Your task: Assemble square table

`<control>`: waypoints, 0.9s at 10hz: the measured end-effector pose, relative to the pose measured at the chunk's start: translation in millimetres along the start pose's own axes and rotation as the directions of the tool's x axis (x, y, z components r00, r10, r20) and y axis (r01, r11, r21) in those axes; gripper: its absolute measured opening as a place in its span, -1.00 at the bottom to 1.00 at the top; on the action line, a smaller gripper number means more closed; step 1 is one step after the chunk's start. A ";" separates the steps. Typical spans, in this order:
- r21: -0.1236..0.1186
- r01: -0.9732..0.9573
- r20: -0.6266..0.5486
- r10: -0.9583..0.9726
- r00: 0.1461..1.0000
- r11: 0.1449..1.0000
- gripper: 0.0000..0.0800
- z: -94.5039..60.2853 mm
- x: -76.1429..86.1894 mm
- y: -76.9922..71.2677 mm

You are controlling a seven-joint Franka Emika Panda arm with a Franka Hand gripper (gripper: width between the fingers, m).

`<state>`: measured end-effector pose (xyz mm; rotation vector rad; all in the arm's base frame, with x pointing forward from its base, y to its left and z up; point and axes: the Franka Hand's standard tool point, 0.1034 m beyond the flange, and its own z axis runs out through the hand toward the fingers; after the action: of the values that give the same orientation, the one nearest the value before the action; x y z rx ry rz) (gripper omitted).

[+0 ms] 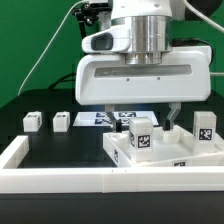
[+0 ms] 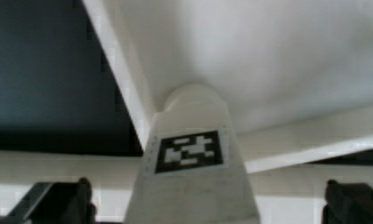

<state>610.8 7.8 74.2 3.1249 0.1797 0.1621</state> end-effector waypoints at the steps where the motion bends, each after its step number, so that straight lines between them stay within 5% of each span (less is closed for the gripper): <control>1: 0.000 0.008 0.000 -0.008 1.000 1.000 0.57 0.1 -0.2 1.0; 3: 0.000 0.004 0.000 -0.004 1.000 1.000 -0.28 0.1 -0.2 1.0; 8: 0.002 -0.032 0.000 0.032 1.000 0.999 -0.27 0.1 -0.2 0.8; 9: 0.006 -0.158 -0.003 0.158 0.987 0.987 -0.27 0.1 -0.3 -0.2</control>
Offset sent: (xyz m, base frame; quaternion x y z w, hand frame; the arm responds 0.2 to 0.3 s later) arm 0.0000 0.0000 0.0000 0.0000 0.0000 0.0000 1.0000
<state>610.4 8.0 74.0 3.1428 -0.0677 0.1688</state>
